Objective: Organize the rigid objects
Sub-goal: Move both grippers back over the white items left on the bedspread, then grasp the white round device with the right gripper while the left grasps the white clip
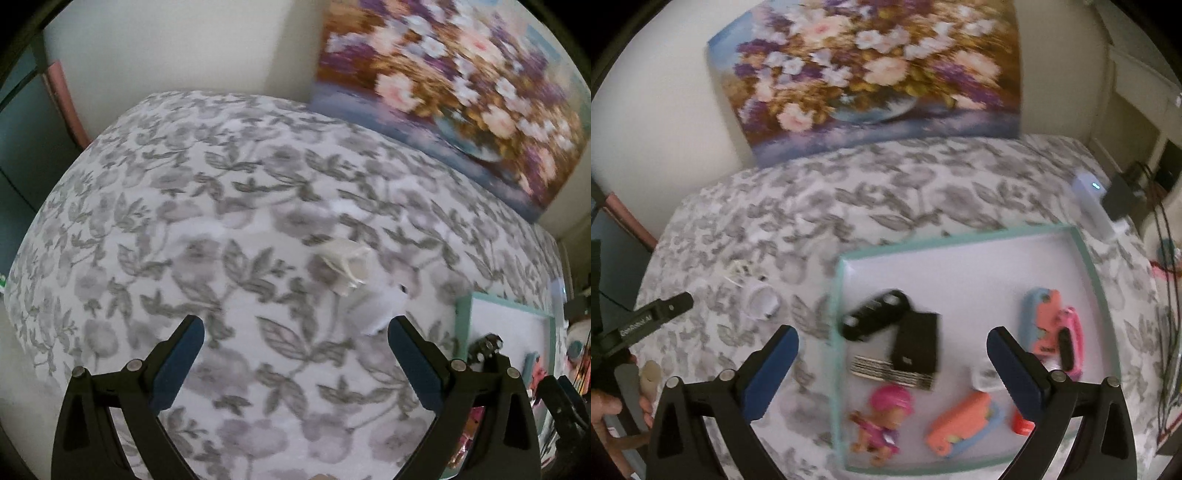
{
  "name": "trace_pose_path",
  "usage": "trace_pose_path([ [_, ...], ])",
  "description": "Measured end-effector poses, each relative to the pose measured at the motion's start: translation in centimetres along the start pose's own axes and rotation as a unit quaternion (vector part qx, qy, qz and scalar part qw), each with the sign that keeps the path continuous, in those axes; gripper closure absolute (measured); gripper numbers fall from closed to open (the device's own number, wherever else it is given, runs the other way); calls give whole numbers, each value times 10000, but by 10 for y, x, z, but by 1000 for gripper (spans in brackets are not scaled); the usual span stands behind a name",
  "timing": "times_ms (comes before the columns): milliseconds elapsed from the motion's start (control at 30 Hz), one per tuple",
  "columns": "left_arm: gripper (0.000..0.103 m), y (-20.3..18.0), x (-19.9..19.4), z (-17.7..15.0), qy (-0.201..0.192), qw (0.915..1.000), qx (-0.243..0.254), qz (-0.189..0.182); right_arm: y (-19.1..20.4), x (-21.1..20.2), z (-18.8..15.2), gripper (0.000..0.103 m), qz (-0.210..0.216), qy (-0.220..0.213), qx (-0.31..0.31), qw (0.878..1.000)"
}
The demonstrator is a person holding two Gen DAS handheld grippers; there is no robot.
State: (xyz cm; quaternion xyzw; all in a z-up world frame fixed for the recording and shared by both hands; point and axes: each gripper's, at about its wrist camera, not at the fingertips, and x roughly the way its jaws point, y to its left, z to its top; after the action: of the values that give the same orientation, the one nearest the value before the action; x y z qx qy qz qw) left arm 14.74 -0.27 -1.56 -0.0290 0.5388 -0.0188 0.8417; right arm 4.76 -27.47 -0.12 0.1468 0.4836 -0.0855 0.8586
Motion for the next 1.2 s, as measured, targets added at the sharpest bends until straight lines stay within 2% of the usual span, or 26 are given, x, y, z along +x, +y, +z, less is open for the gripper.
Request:
trace_pose_path([
  [133, 3, 14, 6, 10, 153, 9993, -337, -45, 32, 8, 11, 0, 194, -8, -131, 9997],
  [300, 3, 9, 23, 22, 258, 9989, -387, 19, 72, 28, 23, 0, 468, 47, -340, 9983],
  [433, 3, 8, 41, 29, 396, 9978, -535, 44, 98, 58, 24, 0, 625, 262, -467, 9966],
  [633, 3, 19, 65, 44, 430, 9935, -1051, 75, 119, 107, 23, 0, 682, 629, -615, 9938],
  [833, 3, 29, 84, 46, 414, 9922, -1169, 90, 132, 138, 16, 2, 777, 802, -823, 9903],
  [933, 3, 37, 90, 46, 497, 9908, -1262, 32, 139, 150, 11, 6, 860, 878, -892, 9884],
  [1033, 3, 42, 94, 45, 552, 9893, -1349, -17, 142, 158, 8, 17, 914, 910, -868, 9878],
  [1100, 3, 43, 94, 45, 560, 9893, -1343, -38, 143, 159, 8, 19, 900, 836, -851, 9888],
  [1167, 3, 43, 94, 45, 562, 9893, -1342, -52, 144, 158, 8, 25, 1021, 776, -817, 9884],
  [1200, 3, 43, 94, 45, 560, 9894, -1341, -60, 144, 157, 9, 32, 1094, 758, -789, 9880],
])
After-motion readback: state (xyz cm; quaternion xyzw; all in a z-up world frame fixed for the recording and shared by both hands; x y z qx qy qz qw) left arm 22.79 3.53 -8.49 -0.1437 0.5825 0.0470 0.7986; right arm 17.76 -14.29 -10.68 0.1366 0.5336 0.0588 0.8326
